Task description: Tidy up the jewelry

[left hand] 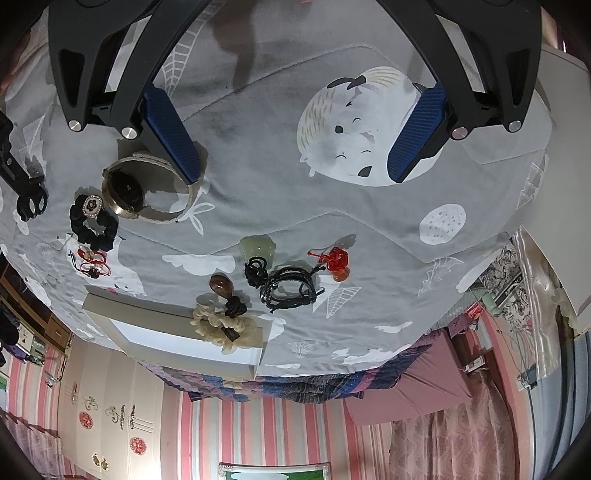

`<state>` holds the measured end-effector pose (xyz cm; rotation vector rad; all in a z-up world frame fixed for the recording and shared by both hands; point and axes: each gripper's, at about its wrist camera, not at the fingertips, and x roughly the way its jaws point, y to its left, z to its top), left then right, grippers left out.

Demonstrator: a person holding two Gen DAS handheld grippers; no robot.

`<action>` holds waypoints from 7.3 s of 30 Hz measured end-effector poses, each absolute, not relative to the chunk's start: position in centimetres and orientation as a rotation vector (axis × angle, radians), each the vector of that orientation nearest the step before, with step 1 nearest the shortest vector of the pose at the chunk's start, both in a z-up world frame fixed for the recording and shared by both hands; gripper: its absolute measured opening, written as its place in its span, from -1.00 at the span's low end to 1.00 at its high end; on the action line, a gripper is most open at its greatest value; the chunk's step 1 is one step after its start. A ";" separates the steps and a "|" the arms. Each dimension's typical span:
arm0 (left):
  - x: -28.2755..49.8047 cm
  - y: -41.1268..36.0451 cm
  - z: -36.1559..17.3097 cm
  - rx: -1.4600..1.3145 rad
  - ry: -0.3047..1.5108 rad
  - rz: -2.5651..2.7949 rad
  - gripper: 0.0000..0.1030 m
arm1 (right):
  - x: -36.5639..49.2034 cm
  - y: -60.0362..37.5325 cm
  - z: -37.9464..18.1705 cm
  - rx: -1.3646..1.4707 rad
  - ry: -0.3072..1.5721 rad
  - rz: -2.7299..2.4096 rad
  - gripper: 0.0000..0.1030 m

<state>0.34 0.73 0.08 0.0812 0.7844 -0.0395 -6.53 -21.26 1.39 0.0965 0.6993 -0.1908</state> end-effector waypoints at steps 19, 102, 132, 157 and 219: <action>0.5 1.2 -0.1 0.072 0.785 -0.036 0.94 | -6.0 -20.9 1.0 0.086 0.723 -0.201 0.97; 14.0 5.4 -2.9 0.053 0.920 -0.028 0.63 | 11.5 -21.1 0.7 0.094 0.936 -0.078 0.16; 15.1 5.6 -3.7 0.037 0.941 -0.028 0.43 | 14.2 -22.9 -2.1 0.149 1.015 -0.126 -0.71; 15.4 5.3 0.3 0.031 0.874 -0.038 -0.81 | 14.0 -23.8 0.7 0.211 0.954 -0.071 -0.79; 49.4 -17.2 -1.4 0.081 1.082 -0.303 -0.44 | 42.4 -31.3 -2.6 0.214 1.078 -0.202 -0.76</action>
